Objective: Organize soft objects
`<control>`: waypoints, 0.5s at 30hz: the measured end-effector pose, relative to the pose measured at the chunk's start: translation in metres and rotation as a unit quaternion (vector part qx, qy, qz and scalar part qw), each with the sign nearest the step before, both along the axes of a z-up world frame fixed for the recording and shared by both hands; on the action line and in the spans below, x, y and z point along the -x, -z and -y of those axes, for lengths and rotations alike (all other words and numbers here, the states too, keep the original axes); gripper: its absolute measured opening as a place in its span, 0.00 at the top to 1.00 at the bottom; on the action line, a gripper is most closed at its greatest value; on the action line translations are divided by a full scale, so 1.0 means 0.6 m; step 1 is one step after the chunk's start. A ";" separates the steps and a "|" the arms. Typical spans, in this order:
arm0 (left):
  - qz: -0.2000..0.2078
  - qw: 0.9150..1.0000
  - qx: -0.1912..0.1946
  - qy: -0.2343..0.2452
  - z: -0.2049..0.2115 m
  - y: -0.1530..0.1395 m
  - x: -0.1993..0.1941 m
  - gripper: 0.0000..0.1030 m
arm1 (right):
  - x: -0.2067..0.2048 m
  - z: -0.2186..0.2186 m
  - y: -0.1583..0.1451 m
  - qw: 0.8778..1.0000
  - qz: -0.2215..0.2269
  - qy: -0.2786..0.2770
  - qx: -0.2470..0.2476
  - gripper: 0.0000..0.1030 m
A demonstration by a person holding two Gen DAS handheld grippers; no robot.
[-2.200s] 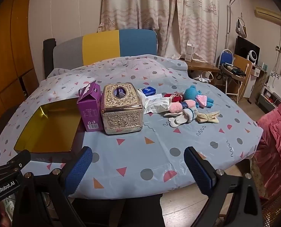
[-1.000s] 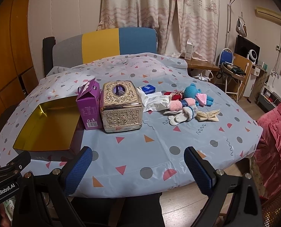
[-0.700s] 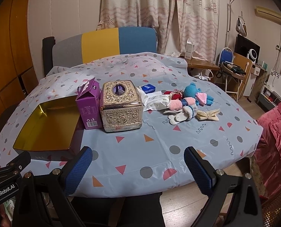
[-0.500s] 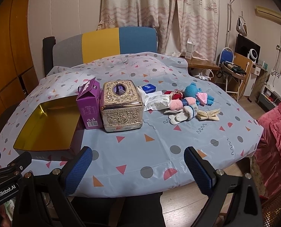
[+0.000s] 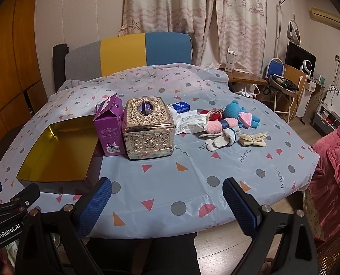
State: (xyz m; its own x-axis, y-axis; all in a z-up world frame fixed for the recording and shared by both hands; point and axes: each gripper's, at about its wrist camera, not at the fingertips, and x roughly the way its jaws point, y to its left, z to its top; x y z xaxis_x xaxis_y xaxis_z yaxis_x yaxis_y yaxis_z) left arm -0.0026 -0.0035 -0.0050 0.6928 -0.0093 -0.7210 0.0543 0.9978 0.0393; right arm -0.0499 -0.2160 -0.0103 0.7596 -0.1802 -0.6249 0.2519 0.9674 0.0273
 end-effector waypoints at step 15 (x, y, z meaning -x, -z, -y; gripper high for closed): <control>-0.002 1.000 0.000 0.000 0.001 0.000 0.001 0.00 | -0.001 0.001 0.001 1.000 0.000 0.001 -0.004 0.04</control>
State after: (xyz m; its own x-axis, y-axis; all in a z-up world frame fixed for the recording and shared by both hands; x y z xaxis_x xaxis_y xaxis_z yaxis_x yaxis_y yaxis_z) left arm -0.0031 -0.0039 -0.0052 0.6895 -0.0085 -0.7243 0.0542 0.9977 0.0399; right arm -0.0495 -0.2165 -0.0108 0.7592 -0.1767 -0.6264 0.2536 0.9667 0.0346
